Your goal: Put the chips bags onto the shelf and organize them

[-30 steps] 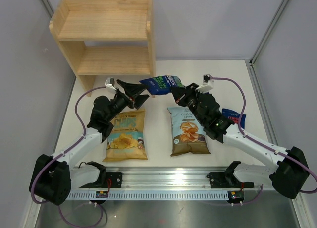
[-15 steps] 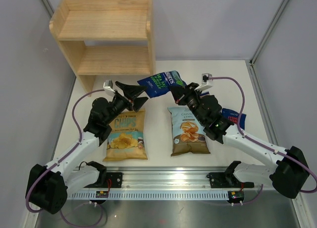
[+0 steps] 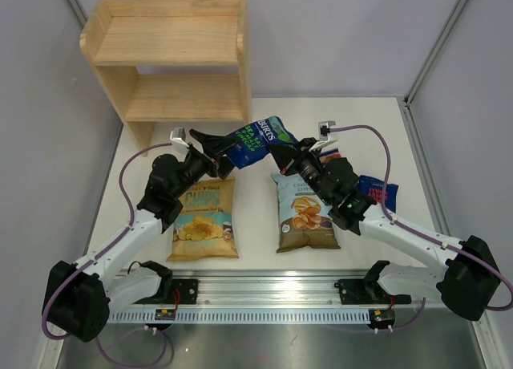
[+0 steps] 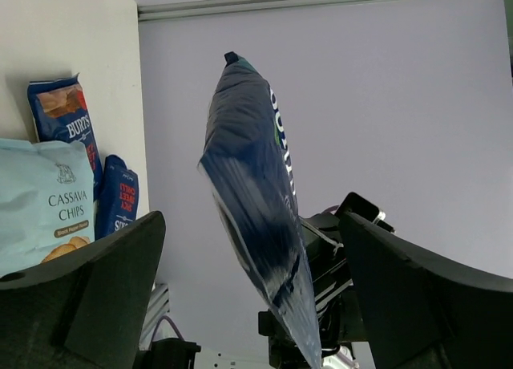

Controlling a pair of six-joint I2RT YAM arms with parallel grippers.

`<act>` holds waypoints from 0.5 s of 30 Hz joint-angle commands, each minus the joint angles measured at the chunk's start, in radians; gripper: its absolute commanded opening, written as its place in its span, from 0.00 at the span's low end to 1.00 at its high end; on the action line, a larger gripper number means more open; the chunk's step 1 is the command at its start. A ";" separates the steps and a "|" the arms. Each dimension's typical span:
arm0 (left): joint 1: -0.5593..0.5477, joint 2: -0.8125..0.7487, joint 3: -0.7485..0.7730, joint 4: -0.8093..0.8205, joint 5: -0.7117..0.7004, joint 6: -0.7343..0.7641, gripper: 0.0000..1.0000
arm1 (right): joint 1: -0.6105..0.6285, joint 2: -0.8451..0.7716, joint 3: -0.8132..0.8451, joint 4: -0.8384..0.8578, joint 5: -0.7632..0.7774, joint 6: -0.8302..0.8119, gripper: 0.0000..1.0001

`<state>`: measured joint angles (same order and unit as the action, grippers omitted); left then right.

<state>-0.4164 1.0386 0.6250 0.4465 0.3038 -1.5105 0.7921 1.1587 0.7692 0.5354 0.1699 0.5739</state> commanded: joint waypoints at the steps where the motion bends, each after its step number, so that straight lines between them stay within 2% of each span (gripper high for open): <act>1: -0.022 0.011 0.045 0.060 -0.026 -0.005 0.90 | 0.019 -0.001 0.007 0.097 -0.023 -0.057 0.00; 2: -0.034 0.014 0.051 0.058 -0.031 -0.002 0.82 | 0.022 -0.002 0.005 0.100 -0.023 -0.058 0.00; 4: -0.042 0.026 0.061 0.058 -0.034 0.003 0.72 | 0.025 -0.001 0.004 0.110 -0.024 -0.062 0.00; 5: -0.044 0.031 0.061 0.058 -0.034 0.003 0.62 | 0.027 -0.002 -0.002 0.121 -0.024 -0.066 0.00; 6: -0.044 0.037 0.059 0.058 -0.034 0.003 0.56 | 0.029 -0.004 -0.004 0.127 -0.027 -0.066 0.00; 12: -0.047 0.041 0.065 0.060 -0.066 0.079 0.27 | 0.033 -0.030 -0.054 0.193 -0.044 -0.086 0.00; 15: -0.055 0.032 0.061 0.086 -0.087 0.130 0.18 | 0.033 -0.043 -0.073 0.204 -0.035 -0.088 0.00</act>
<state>-0.4614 1.0767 0.6407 0.4564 0.2684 -1.4605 0.8108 1.1564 0.7074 0.6350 0.1440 0.5190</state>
